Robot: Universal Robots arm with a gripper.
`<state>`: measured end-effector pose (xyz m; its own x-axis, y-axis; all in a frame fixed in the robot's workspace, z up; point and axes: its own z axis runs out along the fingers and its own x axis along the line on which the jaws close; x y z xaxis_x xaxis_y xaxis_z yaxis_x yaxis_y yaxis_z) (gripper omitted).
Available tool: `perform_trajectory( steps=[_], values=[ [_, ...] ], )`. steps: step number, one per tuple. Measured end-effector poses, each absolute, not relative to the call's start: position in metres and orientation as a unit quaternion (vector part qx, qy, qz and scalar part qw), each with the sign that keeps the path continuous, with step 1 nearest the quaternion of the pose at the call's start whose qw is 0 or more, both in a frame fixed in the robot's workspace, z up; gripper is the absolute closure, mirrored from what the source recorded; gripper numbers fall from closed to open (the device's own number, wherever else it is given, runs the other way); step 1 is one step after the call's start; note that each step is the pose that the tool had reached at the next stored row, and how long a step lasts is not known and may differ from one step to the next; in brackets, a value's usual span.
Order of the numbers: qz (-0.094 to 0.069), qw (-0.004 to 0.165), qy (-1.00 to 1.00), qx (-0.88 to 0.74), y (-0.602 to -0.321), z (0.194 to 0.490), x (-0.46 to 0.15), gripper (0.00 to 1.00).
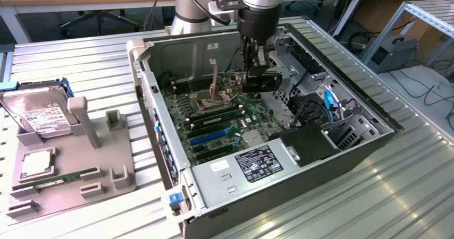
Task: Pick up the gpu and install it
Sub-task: 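Insert the gpu into the slot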
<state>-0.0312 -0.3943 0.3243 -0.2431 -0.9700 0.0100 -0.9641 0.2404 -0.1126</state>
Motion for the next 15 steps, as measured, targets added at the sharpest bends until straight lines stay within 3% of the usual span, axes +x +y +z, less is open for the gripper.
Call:
perform_trajectory(
  steps=[15],
  values=[
    [-0.05, 0.03, 0.764, -0.643, -0.3943, 0.3243, -0.0312, 0.73]
  ],
)
